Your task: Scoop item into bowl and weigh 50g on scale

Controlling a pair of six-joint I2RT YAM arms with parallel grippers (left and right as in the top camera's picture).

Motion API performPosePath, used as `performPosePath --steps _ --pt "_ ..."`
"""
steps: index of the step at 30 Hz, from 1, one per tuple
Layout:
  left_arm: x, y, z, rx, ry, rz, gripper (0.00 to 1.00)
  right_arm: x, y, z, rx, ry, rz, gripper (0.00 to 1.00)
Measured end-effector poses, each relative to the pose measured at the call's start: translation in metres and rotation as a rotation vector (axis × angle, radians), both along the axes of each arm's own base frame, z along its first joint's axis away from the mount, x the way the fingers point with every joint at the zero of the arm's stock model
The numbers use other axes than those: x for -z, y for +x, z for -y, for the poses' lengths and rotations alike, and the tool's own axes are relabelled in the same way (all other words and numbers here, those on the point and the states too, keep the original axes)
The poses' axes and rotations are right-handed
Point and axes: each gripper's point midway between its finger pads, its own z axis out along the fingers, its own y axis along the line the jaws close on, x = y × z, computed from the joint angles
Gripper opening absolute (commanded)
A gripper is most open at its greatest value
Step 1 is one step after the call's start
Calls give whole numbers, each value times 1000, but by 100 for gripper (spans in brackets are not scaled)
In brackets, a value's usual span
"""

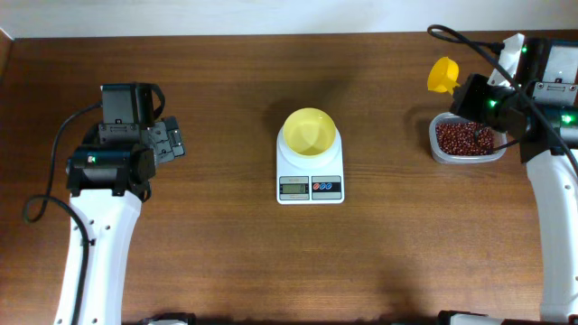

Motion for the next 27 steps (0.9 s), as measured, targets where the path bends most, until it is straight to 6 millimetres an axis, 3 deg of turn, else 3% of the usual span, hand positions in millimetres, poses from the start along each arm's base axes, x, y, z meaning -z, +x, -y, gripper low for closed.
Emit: performPosePath --steps 27 --pt "0 0 0 0 0 0 99 -4 6 8 32 -38 26 4"
